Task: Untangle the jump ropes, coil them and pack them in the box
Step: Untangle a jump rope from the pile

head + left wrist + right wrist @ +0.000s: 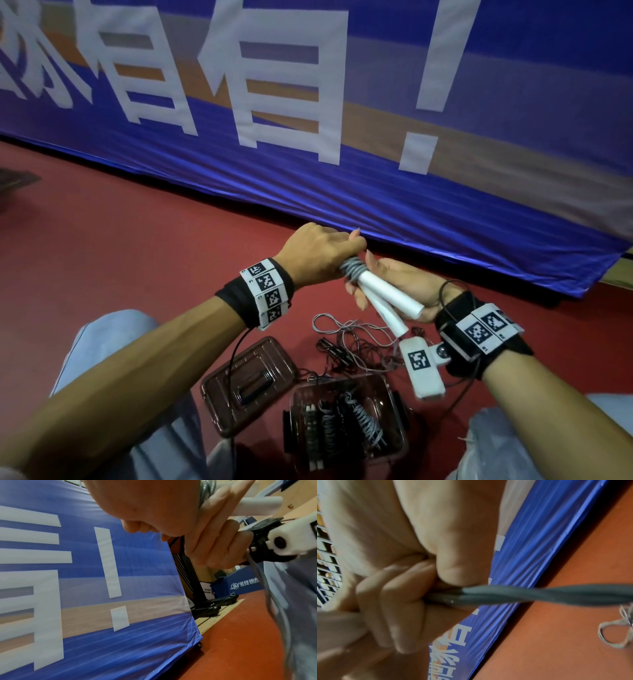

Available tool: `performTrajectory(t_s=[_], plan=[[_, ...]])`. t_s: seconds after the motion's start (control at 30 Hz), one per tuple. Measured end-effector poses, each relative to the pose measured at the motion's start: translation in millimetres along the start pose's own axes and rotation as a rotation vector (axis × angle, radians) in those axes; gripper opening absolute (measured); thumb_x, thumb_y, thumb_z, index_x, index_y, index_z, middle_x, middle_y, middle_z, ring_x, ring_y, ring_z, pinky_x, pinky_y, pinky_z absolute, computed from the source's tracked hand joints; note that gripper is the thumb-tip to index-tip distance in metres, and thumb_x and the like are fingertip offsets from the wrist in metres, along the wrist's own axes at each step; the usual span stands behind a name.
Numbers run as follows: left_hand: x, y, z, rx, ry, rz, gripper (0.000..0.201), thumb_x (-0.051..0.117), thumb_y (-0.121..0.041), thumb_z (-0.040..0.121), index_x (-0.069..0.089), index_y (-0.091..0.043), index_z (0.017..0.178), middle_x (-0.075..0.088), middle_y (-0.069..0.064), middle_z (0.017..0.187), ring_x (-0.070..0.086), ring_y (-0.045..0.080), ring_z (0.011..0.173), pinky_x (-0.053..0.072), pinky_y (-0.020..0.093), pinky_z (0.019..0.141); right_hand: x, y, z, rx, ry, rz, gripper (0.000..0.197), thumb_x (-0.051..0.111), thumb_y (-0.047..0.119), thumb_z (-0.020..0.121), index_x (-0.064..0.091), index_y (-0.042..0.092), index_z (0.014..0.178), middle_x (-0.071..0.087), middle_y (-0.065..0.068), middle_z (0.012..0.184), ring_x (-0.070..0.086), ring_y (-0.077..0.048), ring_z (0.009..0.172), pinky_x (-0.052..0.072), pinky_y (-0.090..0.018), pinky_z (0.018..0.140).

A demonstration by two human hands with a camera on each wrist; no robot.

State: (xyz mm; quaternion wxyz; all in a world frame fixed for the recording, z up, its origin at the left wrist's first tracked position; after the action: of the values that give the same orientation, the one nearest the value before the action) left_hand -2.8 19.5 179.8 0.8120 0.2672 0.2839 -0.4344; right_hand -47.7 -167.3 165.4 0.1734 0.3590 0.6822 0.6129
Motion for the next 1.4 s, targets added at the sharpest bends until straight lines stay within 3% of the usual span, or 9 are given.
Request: performTrajectory(t_s=[0.13,0.27,0.47,0.63,0.73,1.0,1.17,1.27,1.4], plan=[[0,3,0,-0.234,0.097,-0.053,0.016,0.057,-0.026,0.091,0.064,-0.012,0.086,0.059,0.001,0.059,0.057,0.031,0.049,0.041,0.035,0.041,8,-5,7,-0.059,-0.147,0.283,0.045,0.045,0.043,0.093,0.062,0.002,0.100,0.066,-0.004,0.068,0.055,-0.007,0.046,0.046,-0.019,0.043],[2,0,5,-0.575,0.334,-0.043,0.016,0.065,-0.031,0.074,0.051,-0.023,0.077,0.056,0.003,0.060,0.057,0.042,0.063,0.045,0.040,0.053,14,-9,19,-0.129,-0.189,0.373,0.049,0.031,0.049,0.105,0.047,0.009,0.084,0.045,0.006,0.050,0.010,-0.012,0.042,0.012,-0.022,0.045],[10,-2,4,-0.731,0.463,-0.084,0.011,0.058,-0.026,0.082,0.055,-0.018,0.074,0.055,0.000,0.065,0.052,0.034,0.062,0.034,0.034,0.055,21,-18,31,-0.088,-0.328,0.514,0.032,0.033,0.019,0.107,0.048,0.012,0.080,0.026,0.007,0.041,0.016,-0.007,0.037,0.012,-0.019,0.039],[13,-5,3,-0.829,0.556,-0.005,0.014,0.057,-0.027,0.088,0.053,-0.015,0.081,0.048,-0.001,0.070,0.046,0.029,0.064,0.035,0.035,0.062,20,-24,40,-0.033,-0.409,0.532,0.036,0.034,0.022,0.108,0.049,0.012,0.078,0.027,0.005,0.044,0.017,-0.006,0.035,0.015,-0.018,0.033],[15,-5,0,-0.857,0.642,0.065,0.013,0.058,-0.021,0.088,0.047,-0.015,0.085,0.061,0.008,0.086,0.059,0.036,0.078,0.038,0.037,0.066,23,-27,42,0.086,-0.524,0.503,0.031,0.034,0.017,0.107,0.050,0.009,0.082,0.033,0.004,0.045,0.019,-0.005,0.031,0.015,-0.018,0.030],[21,-6,-4,-0.847,0.811,0.132,0.019,0.056,-0.021,0.092,0.059,-0.011,0.108,0.068,0.011,0.109,0.067,0.035,0.096,0.040,0.036,0.069,26,-27,42,0.219,-0.747,-0.161,0.023,0.045,0.012,0.101,0.064,0.007,0.088,0.051,0.002,0.055,0.031,-0.005,0.034,0.022,-0.018,0.034],[15,-9,3,-0.833,0.865,0.161,0.019,0.055,-0.020,0.092,0.060,-0.012,0.108,0.069,0.009,0.108,0.068,0.032,0.096,0.042,0.035,0.069,16,-22,29,0.119,-0.785,-0.750,0.039,0.057,0.026,0.102,0.073,0.015,0.068,0.063,0.004,0.057,0.053,-0.009,0.047,0.039,-0.024,0.052],[15,-11,2,-0.785,0.965,0.149,0.022,0.054,-0.018,0.093,0.060,-0.011,0.113,0.068,0.010,0.112,0.068,0.031,0.100,0.044,0.034,0.071,16,-24,21,0.078,-0.791,-1.057,0.038,0.064,0.036,0.099,0.071,0.014,0.069,0.066,-0.006,0.065,0.057,-0.021,0.056,0.045,-0.034,0.055],[10,-3,4,-0.607,1.005,0.200,0.022,0.054,-0.016,0.093,0.062,-0.009,0.112,0.069,0.011,0.112,0.068,0.032,0.100,0.044,0.035,0.069,21,-22,17,-0.013,-0.783,-1.326,0.042,0.063,0.051,0.096,0.067,0.015,0.075,0.060,-0.002,0.066,0.059,-0.030,0.065,0.043,-0.034,0.056]])
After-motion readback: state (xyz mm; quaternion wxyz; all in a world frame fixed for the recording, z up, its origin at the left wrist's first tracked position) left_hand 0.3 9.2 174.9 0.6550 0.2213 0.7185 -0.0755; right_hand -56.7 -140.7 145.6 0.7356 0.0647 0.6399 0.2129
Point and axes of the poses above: each hand's wrist, its own z-axis towards the middle knuckle, its own x-axis out of the palm, y = z × x, the point moved 1 cm from there along z, towards the middle knuckle
